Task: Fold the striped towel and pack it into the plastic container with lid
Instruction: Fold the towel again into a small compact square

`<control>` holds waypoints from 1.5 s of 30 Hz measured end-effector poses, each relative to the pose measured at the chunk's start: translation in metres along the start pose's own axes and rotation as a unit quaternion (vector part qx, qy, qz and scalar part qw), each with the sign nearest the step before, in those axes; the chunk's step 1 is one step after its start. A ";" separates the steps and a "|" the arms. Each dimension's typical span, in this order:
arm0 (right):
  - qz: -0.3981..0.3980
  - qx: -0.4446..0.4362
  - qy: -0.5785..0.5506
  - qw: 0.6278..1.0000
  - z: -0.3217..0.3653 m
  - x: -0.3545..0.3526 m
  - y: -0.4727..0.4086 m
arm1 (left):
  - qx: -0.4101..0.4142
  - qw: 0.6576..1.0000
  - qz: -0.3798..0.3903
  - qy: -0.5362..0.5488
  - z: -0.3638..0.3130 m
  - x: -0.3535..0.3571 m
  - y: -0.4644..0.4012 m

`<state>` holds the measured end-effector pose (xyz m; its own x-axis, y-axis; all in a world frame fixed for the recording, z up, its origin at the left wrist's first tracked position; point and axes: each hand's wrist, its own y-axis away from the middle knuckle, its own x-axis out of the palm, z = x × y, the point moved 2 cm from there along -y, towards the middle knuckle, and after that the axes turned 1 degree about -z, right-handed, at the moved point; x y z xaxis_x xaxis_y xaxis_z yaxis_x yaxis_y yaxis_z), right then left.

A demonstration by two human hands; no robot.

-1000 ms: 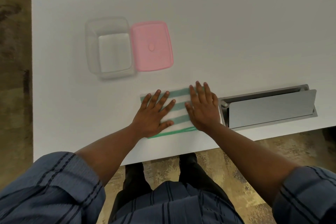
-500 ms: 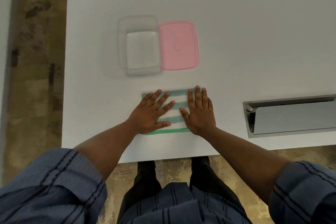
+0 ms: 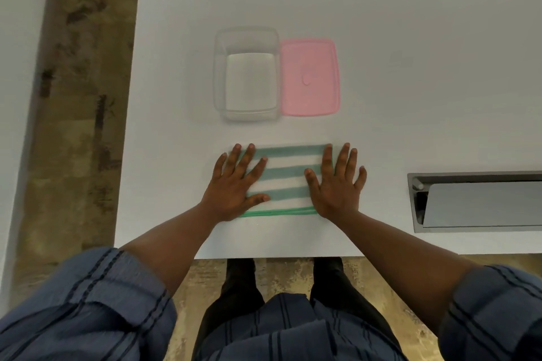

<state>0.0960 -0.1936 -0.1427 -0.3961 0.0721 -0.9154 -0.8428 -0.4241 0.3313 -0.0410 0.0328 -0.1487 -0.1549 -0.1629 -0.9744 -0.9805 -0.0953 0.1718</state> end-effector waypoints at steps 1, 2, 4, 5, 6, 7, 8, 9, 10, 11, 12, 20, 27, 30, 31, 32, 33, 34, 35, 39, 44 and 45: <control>-0.019 -0.007 -0.008 1.000 0.004 -0.003 0.001 | -0.059 0.998 -0.009 0.034 -0.001 -0.001 0.002; -0.041 -0.026 -0.017 0.999 0.011 -0.007 0.001 | -0.126 0.989 -0.022 0.079 -0.003 -0.003 0.002; -0.071 -0.086 -0.061 0.992 0.034 -0.014 0.001 | -0.248 0.952 -0.056 0.172 -0.006 -0.009 0.000; -0.077 -0.118 -0.101 0.985 0.046 -0.016 0.001 | -0.299 0.927 -0.069 0.215 -0.007 -0.013 -0.003; -0.075 -0.137 -0.155 0.976 0.058 -0.018 0.000 | -0.347 0.899 -0.075 0.255 -0.007 -0.017 -0.006; -0.059 -0.131 -0.217 0.966 0.067 -0.020 0.000 | -0.385 0.873 -0.076 0.288 -0.006 -0.018 -0.009; -0.036 -0.110 -0.271 0.956 0.075 -0.022 -0.002 | -0.413 0.852 -0.076 0.312 -0.003 -0.019 -0.010; -0.015 -0.081 -0.300 0.950 0.080 -0.023 -0.003 | -0.426 0.839 -0.076 0.330 -0.003 -0.019 -0.012; -0.003 -0.061 -0.310 0.949 0.083 -0.024 -0.004 | -0.434 0.830 -0.078 0.343 -0.002 -0.020 -0.012; 0.004 -0.047 -0.316 0.948 0.086 -0.024 -0.004 | -0.440 0.822 -0.078 0.351 -0.002 -0.021 -0.012; 0.011 -0.034 -0.325 0.945 0.088 -0.024 -0.004 | -0.449 0.815 -0.079 0.358 -0.002 -0.023 -0.010; 0.156 0.100 -0.418 0.890 0.082 -0.013 -0.019 | -0.507 0.663 -0.012 0.551 -0.002 -0.037 -0.010; 0.233 0.121 -0.547 0.795 0.073 -0.041 -0.022 | -0.402 0.627 0.032 0.667 -0.034 -0.078 -0.041; 0.278 0.109 -0.585 0.754 0.065 -0.055 -0.018 | -0.334 0.598 0.070 0.725 -0.055 -0.093 -0.055; 0.287 0.103 -0.592 0.746 0.062 -0.059 -0.018 | -0.317 0.585 0.070 0.743 -0.060 -0.096 -0.059; 0.291 0.099 -0.598 0.741 0.058 -0.062 -0.018 | -0.311 0.578 0.055 0.752 -0.065 -0.098 -0.062; 0.293 0.097 -0.598 0.740 0.055 -0.062 -0.019 | -0.318 0.589 0.022 0.742 -0.066 -0.098 -0.063; 0.291 0.101 -0.593 0.744 0.050 -0.062 -0.021 | -0.334 0.622 -0.021 0.708 -0.066 -0.097 -0.064; 0.288 0.111 -0.588 0.748 0.045 -0.061 -0.023 | -0.345 0.674 -0.069 0.649 -0.065 -0.095 -0.063; 0.275 0.147 -0.575 0.756 0.031 -0.054 -0.024 | -0.336 0.776 -0.138 0.516 -0.061 -0.079 -0.054; 0.281 0.098 -0.488 0.821 0.035 -0.046 -0.023 | -0.401 0.777 -0.134 0.467 -0.058 -0.071 -0.050; 0.274 0.081 -0.472 0.834 0.038 -0.045 -0.022 | -0.425 0.778 -0.119 0.448 -0.055 -0.070 -0.049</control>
<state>0.1180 -0.1531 -0.0999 -0.7842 0.6181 -0.0540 -0.4486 -0.5048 0.7375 0.0247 -0.0052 -0.0808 0.5383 -0.6234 -0.5672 -0.4761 -0.7802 0.4058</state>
